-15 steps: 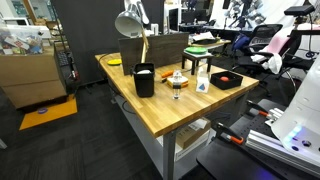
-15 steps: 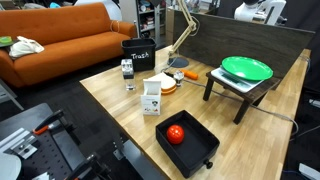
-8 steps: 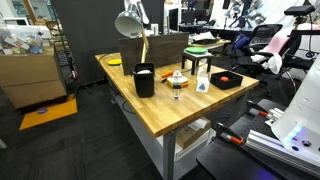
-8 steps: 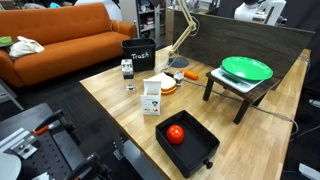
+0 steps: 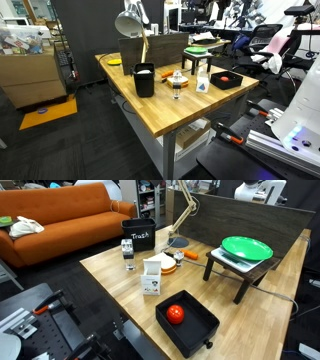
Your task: Move the glass object to the left.
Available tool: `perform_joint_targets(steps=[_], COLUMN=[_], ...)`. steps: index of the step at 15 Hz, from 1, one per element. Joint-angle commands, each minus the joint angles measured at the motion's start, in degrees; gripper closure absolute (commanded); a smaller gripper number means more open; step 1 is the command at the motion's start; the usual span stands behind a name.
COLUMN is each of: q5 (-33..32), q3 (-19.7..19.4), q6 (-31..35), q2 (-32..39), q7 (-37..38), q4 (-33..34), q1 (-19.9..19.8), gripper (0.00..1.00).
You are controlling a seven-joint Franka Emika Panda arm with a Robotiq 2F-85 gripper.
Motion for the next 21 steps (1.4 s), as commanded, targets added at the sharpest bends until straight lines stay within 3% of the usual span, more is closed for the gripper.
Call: perform_joint_targets(steps=[1, 10, 21], q5=[-0.1, -0.2, -2.8], q3=[-0.5, -1.0, -1.9], q6=[0.8, 1.7, 6.1], q2=[1.2, 3.1, 20.8], q7=[-0.5, -1.6, -0.7], q4=[0.2, 1.1, 9.0], q1=[0.1, 0.2, -0.6], gripper=[0.00, 0.00, 0.00])
